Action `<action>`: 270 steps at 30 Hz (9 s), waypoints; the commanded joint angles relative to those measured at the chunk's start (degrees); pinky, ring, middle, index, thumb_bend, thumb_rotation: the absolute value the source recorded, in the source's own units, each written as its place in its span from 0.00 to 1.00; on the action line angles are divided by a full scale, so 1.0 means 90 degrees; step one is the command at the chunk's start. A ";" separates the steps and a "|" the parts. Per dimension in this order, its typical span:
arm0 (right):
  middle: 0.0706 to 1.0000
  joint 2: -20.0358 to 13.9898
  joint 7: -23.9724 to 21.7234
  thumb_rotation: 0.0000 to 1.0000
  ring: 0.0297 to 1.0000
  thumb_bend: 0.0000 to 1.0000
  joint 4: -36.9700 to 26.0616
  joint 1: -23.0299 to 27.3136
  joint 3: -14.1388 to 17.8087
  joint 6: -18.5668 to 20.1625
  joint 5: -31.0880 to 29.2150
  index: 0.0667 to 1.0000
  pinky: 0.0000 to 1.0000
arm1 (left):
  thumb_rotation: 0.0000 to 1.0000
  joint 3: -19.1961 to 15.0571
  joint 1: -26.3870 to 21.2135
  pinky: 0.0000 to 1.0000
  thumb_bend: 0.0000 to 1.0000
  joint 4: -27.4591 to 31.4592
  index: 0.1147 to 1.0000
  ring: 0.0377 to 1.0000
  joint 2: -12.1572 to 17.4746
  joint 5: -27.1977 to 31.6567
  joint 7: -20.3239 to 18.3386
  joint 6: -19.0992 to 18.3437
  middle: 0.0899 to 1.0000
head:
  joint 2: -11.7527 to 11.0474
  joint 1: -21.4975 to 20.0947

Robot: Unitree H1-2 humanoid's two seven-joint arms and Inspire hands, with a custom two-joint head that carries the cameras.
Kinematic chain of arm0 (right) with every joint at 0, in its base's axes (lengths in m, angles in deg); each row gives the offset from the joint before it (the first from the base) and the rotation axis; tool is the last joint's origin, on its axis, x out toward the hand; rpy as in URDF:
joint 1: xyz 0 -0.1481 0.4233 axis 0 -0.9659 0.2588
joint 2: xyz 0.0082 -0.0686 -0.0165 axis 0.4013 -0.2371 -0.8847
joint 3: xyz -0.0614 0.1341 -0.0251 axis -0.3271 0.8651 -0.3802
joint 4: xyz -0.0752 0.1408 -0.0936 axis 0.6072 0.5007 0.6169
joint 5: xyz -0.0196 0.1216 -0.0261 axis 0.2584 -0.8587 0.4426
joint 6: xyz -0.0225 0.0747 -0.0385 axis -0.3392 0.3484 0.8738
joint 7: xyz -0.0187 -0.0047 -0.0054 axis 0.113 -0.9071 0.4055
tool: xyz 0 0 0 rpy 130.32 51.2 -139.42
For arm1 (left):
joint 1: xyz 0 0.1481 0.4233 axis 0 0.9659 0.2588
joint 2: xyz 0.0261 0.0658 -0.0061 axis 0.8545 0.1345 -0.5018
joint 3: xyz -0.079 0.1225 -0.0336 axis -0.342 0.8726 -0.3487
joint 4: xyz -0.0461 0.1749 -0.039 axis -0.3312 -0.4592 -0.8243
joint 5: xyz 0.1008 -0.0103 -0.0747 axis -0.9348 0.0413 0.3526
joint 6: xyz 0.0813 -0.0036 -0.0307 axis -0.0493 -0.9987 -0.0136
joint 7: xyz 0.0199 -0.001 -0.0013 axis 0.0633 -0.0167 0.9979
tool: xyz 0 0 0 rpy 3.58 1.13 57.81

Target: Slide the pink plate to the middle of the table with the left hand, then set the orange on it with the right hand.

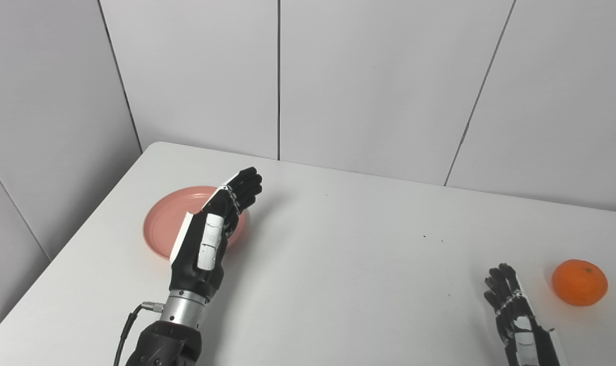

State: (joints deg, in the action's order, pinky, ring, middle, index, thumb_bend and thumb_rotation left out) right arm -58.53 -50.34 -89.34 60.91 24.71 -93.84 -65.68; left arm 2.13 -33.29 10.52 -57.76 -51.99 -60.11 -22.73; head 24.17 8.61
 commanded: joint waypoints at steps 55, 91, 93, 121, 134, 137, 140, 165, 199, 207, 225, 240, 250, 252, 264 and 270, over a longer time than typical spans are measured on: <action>0.95 0.0252 -0.0084 0.96 0.96 0.82 0.1072 -0.0277 -0.0094 -0.0223 -0.0142 0.96 0.95 | 0.88 -0.2747 -0.2888 1.00 0.96 -0.5713 0.95 0.97 0.2278 0.2800 -0.2513 0.1022 0.95 | -0.0019 -0.0021; 0.95 0.0216 -0.0050 0.97 0.95 0.83 0.0956 -0.0329 -0.0116 -0.0106 -0.0044 0.95 0.93 | 0.85 -0.2671 -0.3230 0.78 0.97 -0.8596 0.85 0.80 0.2502 0.2504 -0.3357 0.2151 0.80 | 0.0072 -0.0074; 0.95 0.0220 -0.0046 0.97 0.95 0.83 0.0954 -0.0327 -0.0120 -0.0096 -0.0037 0.95 0.94 | 0.84 -0.2662 -0.3237 0.75 0.97 -0.8647 0.85 0.79 0.2504 0.2527 -0.3431 0.2118 0.79 | 0.0072 -0.0081; 0.93 0.0245 -0.0036 0.97 0.93 0.82 0.0898 -0.0334 -0.0168 -0.0141 0.0075 0.94 0.90 | 0.92 -0.2274 -0.2586 0.97 0.91 -0.6808 0.94 0.94 0.1837 0.2499 -0.2963 0.1106 0.93 | 0.0124 -0.0151; 0.94 0.0234 -0.0040 0.97 0.93 0.83 0.0847 -0.0347 -0.0190 -0.0090 0.0123 0.94 0.90 | 0.94 -0.2151 -0.2492 0.93 0.91 -0.6706 0.94 0.92 0.1623 0.2420 -0.2683 0.0990 0.89 | 0.0140 -0.0160; 0.94 0.0237 -0.0042 0.97 0.93 0.82 0.0833 -0.0351 -0.0197 -0.0094 0.0139 0.95 0.90 | 0.96 -0.2115 -0.2478 0.92 0.89 -0.6639 0.94 0.91 0.1547 0.2439 -0.2669 0.0931 0.89 | 0.0154 -0.0171; 0.94 0.0247 -0.0036 0.97 0.93 0.82 0.0818 -0.0358 -0.0203 -0.0105 0.0151 0.95 0.90 | 0.94 -0.2079 -0.2518 0.91 0.89 -0.6812 0.94 0.91 0.1536 0.2492 -0.2825 0.0992 0.89 | 0.0168 -0.0181; 0.92 0.0288 0.0006 0.96 0.91 0.84 0.0715 -0.0379 -0.0274 -0.0079 0.0282 0.94 0.87 | 0.95 -0.1635 -0.1932 0.88 0.93 -0.5303 0.92 0.86 0.0965 0.2341 -0.2278 0.0104 0.85 | 0.0279 -0.0339; 0.93 0.0549 0.0203 0.94 0.91 0.85 0.0411 -0.0512 -0.0518 0.0067 0.0546 0.94 0.88 | 0.97 -0.1842 -0.1844 0.97 0.88 -0.4245 0.99 0.93 0.0616 0.2950 -0.1656 -0.1326 0.89 | 0.0711 -0.1248; 0.93 0.0587 0.0231 0.95 0.91 0.86 0.0364 -0.0523 -0.0529 0.0097 0.0632 0.94 0.88 | 0.94 -0.1875 -0.1854 0.97 0.85 -0.4224 0.94 0.92 0.0324 0.2907 -0.1413 -0.1320 0.89 | 0.0752 -0.1265; 0.93 0.0631 0.0231 0.97 0.91 0.86 0.0203 -0.0556 -0.0546 0.0188 0.0751 0.95 0.88 | 0.93 -0.1515 -0.1743 0.91 0.87 -0.3820 0.93 0.88 -0.0127 0.2803 -0.0942 -0.1548 0.85 | 0.0842 -0.1317; 0.94 0.0707 0.0264 0.97 0.92 0.86 0.0139 -0.0557 -0.0588 0.0216 0.0830 0.95 0.88 | 0.95 -0.1243 -0.1684 0.91 0.83 -0.3514 0.90 0.87 -0.0437 0.2812 -0.0769 -0.1821 0.84 | 0.0892 -0.1385; 0.94 0.0697 0.0310 0.97 0.92 0.86 0.0121 -0.0542 -0.0676 0.0212 0.0872 0.95 0.87 | 0.95 -0.1071 -0.1677 0.86 0.83 -0.3434 0.84 0.84 -0.0654 0.2715 -0.0621 -0.1987 0.81 | 0.0962 -0.1509; 0.94 0.0713 0.0314 0.97 0.92 0.86 0.0093 -0.0549 -0.0694 0.0259 0.0857 0.95 0.87 | 0.95 -0.1050 -0.1673 0.86 0.83 -0.3433 0.84 0.83 -0.0692 0.2713 -0.0606 -0.2016 0.81 | 0.0975 -0.1550; 0.94 0.0805 0.0443 0.96 0.93 0.85 0.0049 -0.0534 -0.0782 0.0317 0.0996 0.95 0.89 | 0.95 -0.0964 -0.1662 0.87 0.84 -0.3513 0.85 0.84 -0.0864 0.2674 -0.0635 -0.1989 0.82 | 0.1038 -0.1710; 0.95 0.0879 0.0544 0.96 0.94 0.84 0.0061 -0.0517 -0.0783 0.0286 0.1130 0.95 0.90 | 0.96 -0.0919 -0.1649 0.88 0.84 -0.3541 0.87 0.85 -0.0888 0.2726 -0.0714 -0.1971 0.82 | 0.1057 -0.1955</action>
State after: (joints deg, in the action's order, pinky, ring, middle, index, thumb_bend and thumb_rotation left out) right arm -52.16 -46.76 -91.97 59.07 18.48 -91.76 -55.63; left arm -6.48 -48.60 -20.23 -65.24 -27.06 -66.81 -38.75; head 33.66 -9.04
